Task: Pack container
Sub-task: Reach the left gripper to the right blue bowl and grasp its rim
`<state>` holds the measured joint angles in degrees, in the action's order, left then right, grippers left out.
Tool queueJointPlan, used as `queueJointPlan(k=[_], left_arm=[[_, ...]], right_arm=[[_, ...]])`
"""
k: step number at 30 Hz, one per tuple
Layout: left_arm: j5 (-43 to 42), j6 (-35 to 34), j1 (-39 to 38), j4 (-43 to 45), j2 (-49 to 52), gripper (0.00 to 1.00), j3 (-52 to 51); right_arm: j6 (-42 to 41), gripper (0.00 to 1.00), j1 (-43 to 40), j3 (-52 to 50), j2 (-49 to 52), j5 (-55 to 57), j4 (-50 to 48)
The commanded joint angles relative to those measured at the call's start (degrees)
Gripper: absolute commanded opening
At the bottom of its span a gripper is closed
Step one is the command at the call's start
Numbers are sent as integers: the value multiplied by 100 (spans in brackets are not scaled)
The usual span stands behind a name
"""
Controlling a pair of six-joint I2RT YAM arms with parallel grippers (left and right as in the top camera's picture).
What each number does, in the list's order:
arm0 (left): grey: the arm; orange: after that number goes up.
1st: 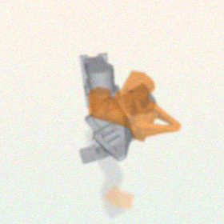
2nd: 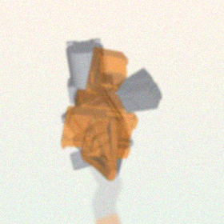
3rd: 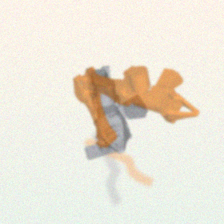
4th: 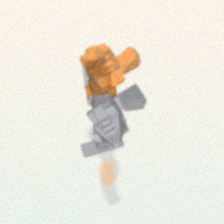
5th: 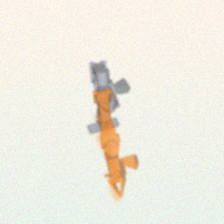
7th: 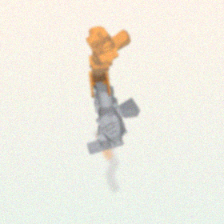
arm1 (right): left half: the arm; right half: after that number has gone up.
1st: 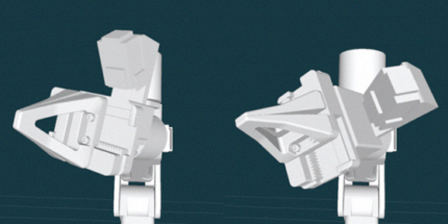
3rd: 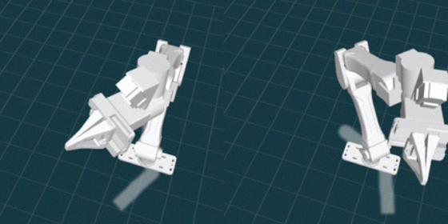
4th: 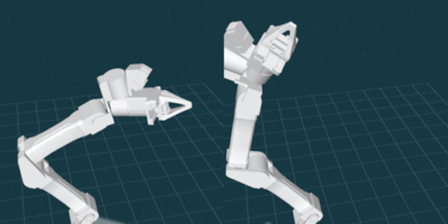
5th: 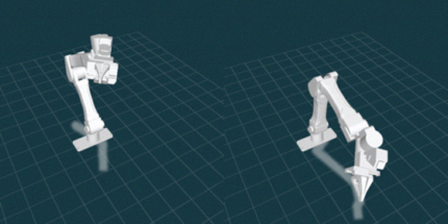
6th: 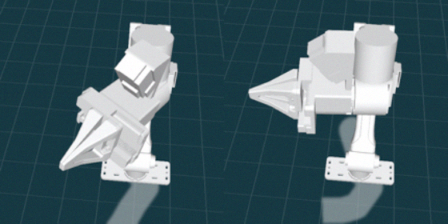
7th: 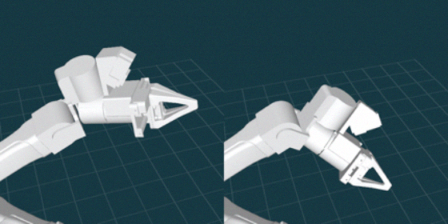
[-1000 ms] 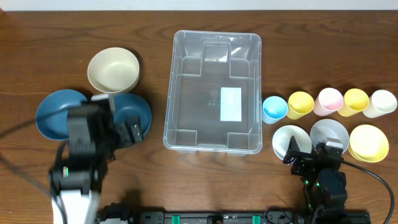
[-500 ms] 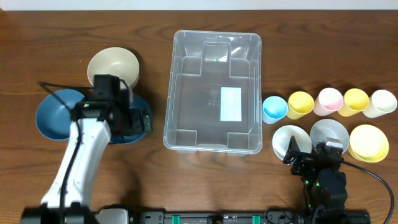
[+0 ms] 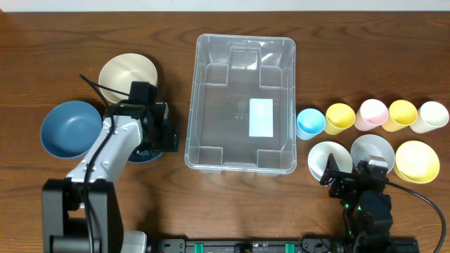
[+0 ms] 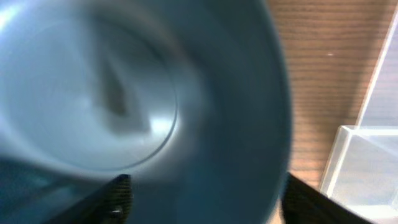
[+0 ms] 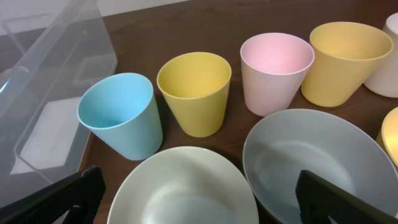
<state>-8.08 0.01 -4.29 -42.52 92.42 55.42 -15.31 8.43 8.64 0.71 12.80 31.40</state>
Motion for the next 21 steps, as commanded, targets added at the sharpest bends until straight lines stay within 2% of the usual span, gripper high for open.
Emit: queueJointPlan(k=[1,4,7,11,13,21], left_arm=[[129,63,-9,120,260,65,42],[127,63,-9,184,474,52,42],[127,63,-9,168,566,30,42],[125,31,-9,81,415,10,44],[125,-22,-9,4,267,6,44],[118,-337,-9,-387,-946,6,151]], right_arm=[[13,99,-44,-13,-39,24,-15],[13,99,-44,-13,-39,24,-15],[15,99,-44,-13,-39,24,-15],[15,99,-44,-13,-39,24,-15],[13,99,-44,-13,-39,24,-15],[15,99,-44,-13,-39,24,-15]])
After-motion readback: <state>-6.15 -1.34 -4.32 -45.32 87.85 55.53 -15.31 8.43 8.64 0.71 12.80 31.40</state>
